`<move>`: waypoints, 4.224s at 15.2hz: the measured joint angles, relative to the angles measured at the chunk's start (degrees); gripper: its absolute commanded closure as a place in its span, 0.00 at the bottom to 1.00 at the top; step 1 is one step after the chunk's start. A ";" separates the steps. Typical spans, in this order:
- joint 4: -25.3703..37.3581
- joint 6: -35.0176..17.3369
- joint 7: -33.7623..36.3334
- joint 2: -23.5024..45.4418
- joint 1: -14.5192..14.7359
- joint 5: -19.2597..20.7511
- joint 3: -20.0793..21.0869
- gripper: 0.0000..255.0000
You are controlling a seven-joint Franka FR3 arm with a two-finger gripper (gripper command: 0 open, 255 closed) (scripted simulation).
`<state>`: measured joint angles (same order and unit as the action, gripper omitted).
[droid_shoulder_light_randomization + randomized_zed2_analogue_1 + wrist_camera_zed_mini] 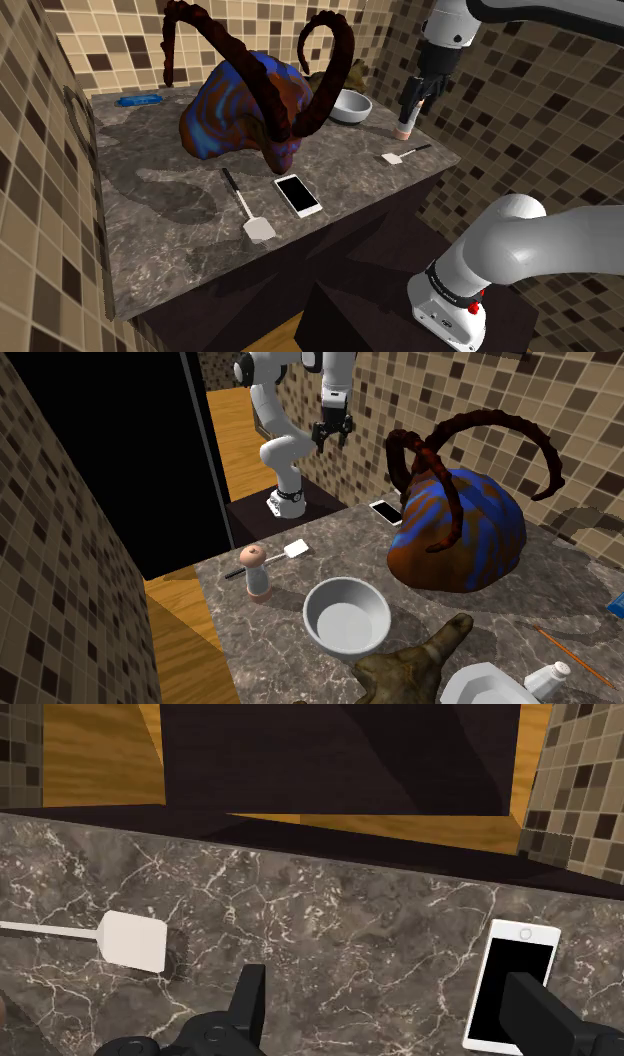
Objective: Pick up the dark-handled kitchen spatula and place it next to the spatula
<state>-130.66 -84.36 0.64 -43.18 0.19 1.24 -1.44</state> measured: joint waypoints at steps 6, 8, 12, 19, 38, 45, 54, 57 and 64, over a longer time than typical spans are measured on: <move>-6.38 -2.45 -12.28 -4.19 1.27 4.98 -5.78 0.00; -9.06 -3.88 -18.42 -5.74 1.81 7.72 -8.78 0.00; -12.45 -6.36 -30.97 -7.62 2.71 13.62 -15.32 0.00; -14.36 -14.90 -52.66 -3.94 5.42 23.78 -28.77 0.00; -2.54 -43.61 -105.02 25.45 36.88 25.08 -75.37 0.00; -4.07 -48.37 -106.65 28.48 43.16 23.36 -83.04 0.00; -4.09 -48.45 -106.66 28.52 43.29 23.34 -83.18 1.00; -4.09 -48.45 -106.66 28.52 43.29 23.34 -83.18 1.00; -3.17 -45.58 -105.87 26.77 38.82 24.31 -77.93 1.00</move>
<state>-133.83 -129.93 -105.23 -16.41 39.00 25.55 -79.37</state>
